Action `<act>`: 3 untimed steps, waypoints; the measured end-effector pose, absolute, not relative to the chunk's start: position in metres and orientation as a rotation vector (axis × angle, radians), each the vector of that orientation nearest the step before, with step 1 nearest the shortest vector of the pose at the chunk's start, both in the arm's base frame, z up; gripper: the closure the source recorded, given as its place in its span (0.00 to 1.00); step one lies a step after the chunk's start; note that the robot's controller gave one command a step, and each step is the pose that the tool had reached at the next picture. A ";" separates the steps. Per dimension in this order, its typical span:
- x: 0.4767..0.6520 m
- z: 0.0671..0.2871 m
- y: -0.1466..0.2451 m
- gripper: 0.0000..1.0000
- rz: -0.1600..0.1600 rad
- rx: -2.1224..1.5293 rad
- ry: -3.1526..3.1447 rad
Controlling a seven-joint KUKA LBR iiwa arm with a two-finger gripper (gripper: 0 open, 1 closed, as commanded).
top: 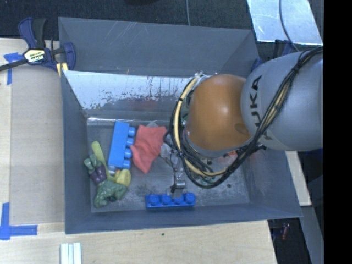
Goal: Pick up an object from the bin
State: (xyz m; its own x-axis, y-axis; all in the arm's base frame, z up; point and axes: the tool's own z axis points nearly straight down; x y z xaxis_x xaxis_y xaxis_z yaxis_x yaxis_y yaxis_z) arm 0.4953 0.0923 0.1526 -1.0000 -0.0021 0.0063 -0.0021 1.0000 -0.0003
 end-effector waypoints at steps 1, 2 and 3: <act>0.497 0.157 0.092 0.00 -0.001 -0.001 -3.144; 0.530 0.138 0.110 0.00 -0.002 -0.076 -3.145; 0.539 0.134 0.111 0.00 -0.002 -0.173 -3.141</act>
Offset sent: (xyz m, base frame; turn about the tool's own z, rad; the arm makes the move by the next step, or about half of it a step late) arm 0.0460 0.0248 -0.0222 0.0681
